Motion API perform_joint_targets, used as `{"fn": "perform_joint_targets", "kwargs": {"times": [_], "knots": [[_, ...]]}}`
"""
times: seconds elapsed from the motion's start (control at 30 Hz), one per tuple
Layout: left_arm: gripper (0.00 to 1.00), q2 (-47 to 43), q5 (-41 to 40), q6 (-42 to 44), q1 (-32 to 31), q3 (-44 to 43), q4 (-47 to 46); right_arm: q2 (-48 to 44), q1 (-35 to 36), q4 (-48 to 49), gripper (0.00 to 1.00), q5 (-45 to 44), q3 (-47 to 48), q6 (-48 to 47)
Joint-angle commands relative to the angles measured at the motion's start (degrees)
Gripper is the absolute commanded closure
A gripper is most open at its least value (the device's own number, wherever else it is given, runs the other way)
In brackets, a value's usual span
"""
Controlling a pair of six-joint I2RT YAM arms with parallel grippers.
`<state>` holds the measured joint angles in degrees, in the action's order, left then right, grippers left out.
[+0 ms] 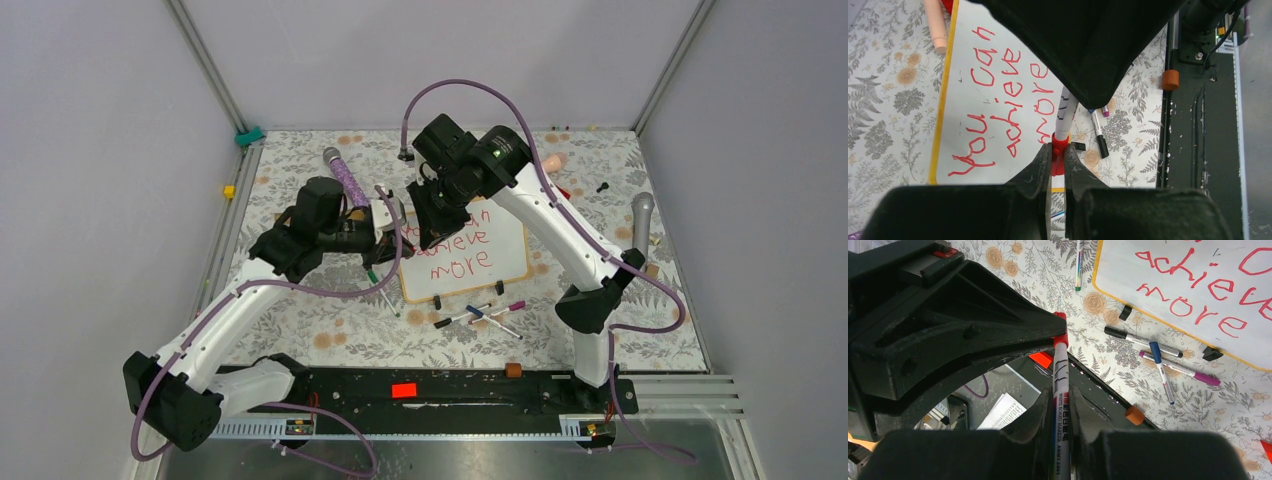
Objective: Write a sentence on the whiteboard
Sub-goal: Insert the whiteboard marker without the cap into the pen cap.
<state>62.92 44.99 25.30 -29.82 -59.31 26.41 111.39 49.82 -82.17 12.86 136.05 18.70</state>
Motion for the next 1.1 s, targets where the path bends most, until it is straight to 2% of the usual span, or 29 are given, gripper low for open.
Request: {"fn": "perform_joint_targets", "kwargs": {"times": [0.0,0.13,0.27,0.57,1.07], "knots": [[1.00,-2.1,3.8,-7.9,-1.8,-4.9,-17.3,2.0,1.0,2.4,1.00,1.6,-1.9,0.9],[1.00,-0.9,3.3,-13.6,-2.7,-7.7,-20.1,2.7,1.2,1.5,1.00,0.9,-2.2,1.0],[1.00,0.3,2.2,-14.7,-4.7,-11.2,-20.3,3.4,1.2,0.8,1.00,0.7,-2.3,0.8],[1.00,1.4,2.0,-18.8,-5.1,-12.8,-22.9,4.2,1.2,-1.5,1.00,-1.5,-5.1,-0.5],[1.00,6.2,-1.4,-30.1,-8.0,-14.4,-43.2,6.7,1.2,-3.1,1.00,-0.3,-7.6,0.2]]}}
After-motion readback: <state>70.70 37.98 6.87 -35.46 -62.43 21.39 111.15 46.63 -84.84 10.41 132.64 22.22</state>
